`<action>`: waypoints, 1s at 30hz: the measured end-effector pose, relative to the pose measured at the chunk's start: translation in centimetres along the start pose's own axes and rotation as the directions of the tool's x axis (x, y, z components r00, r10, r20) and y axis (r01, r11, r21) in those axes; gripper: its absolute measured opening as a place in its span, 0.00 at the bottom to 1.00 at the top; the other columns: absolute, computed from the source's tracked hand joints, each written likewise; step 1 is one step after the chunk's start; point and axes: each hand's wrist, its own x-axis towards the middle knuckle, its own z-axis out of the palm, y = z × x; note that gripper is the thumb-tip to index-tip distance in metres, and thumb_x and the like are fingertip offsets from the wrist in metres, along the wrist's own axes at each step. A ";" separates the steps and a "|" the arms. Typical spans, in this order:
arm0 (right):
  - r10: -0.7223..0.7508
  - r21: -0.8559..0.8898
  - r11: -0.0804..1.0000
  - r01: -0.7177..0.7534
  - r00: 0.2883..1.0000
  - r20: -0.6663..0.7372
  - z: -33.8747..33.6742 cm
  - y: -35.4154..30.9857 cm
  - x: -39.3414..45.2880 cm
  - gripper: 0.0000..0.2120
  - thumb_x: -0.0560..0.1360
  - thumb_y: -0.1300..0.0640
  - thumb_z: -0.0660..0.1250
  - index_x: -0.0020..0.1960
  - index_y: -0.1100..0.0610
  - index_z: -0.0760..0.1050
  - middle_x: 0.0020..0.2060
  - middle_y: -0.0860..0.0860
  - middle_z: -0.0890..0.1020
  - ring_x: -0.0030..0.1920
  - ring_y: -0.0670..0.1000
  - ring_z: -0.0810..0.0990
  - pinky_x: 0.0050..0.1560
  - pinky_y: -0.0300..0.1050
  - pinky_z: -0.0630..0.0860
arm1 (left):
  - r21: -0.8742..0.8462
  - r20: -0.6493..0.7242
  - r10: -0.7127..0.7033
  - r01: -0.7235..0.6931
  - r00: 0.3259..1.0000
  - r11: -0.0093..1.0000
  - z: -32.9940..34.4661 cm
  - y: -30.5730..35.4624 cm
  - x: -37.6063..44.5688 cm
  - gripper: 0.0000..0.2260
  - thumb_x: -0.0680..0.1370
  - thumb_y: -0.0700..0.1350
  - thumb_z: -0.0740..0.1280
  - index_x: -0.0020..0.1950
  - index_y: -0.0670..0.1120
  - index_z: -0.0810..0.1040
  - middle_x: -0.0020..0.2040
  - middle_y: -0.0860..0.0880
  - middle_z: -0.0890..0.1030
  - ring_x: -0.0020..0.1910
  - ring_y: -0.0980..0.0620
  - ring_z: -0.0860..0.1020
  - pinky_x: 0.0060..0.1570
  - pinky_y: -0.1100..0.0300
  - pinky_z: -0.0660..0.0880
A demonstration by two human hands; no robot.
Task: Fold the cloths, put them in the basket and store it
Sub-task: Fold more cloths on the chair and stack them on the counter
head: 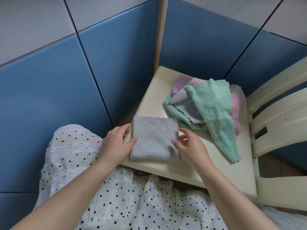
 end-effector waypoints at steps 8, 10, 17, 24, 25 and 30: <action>0.087 0.469 0.875 -0.124 0.991 0.100 1.3 -2.9 -0.1 0.14 0.73 0.61 0.68 0.56 0.47 0.75 0.42 0.50 0.75 0.37 0.50 0.75 0.29 0.46 0.74 | -0.357 0.161 -0.223 0.268 0.961 0.895 -0.5 0.8 0.5 0.15 0.75 0.44 0.69 0.61 0.45 0.76 0.48 0.52 0.80 0.44 0.57 0.77 0.38 0.67 0.70; 0.107 0.605 0.776 -0.178 0.983 0.152 1.5 -3.7 -0.4 0.12 0.75 0.63 0.65 0.50 0.46 0.76 0.48 0.52 0.77 0.41 0.53 0.78 0.26 0.43 0.71 | -0.403 0.216 -0.296 0.361 0.930 0.841 -1.0 0.1 0.6 0.13 0.75 0.46 0.69 0.59 0.44 0.77 0.52 0.49 0.81 0.48 0.53 0.78 0.38 0.64 0.71; 0.033 0.704 0.681 -0.199 0.970 0.242 -0.4 -7.4 0.1 0.16 0.78 0.68 0.58 0.47 0.52 0.80 0.52 0.56 0.81 0.46 0.52 0.78 0.41 0.46 0.69 | -0.556 0.245 -0.336 0.416 0.909 0.720 -4.2 0.1 0.4 0.09 0.76 0.49 0.68 0.54 0.47 0.76 0.53 0.47 0.80 0.54 0.48 0.78 0.55 0.47 0.76; -0.231 0.657 0.739 0.147 0.972 0.043 -6.9 -16.6 3.9 0.16 0.76 0.63 0.60 0.49 0.46 0.83 0.53 0.49 0.83 0.56 0.55 0.80 0.62 0.54 0.74 | -0.750 -0.109 -0.092 -0.021 0.990 0.662 -14.4 6.7 2.1 0.19 0.78 0.39 0.64 0.65 0.54 0.64 0.53 0.47 0.82 0.47 0.53 0.81 0.41 0.57 0.81; -0.276 0.631 0.747 0.207 0.961 0.011 -8.1 -18.1 4.1 0.17 0.75 0.62 0.61 0.49 0.43 0.82 0.53 0.47 0.83 0.56 0.54 0.80 0.62 0.54 0.74 | -0.740 -0.153 -0.041 -0.087 0.987 0.667 -15.8 7.7 2.0 0.22 0.78 0.38 0.64 0.66 0.59 0.63 0.52 0.49 0.82 0.46 0.54 0.81 0.40 0.58 0.81; -0.496 0.613 0.669 0.420 0.867 -0.052 -14.0 -27.8 4.0 0.18 0.75 0.64 0.61 0.50 0.42 0.81 0.53 0.50 0.82 0.54 0.55 0.80 0.56 0.51 0.77 | -0.563 -0.384 0.120 -0.336 0.915 0.755 -25.0 11.9 1.2 0.15 0.78 0.38 0.63 0.59 0.56 0.77 0.44 0.55 0.83 0.40 0.61 0.81 0.39 0.68 0.77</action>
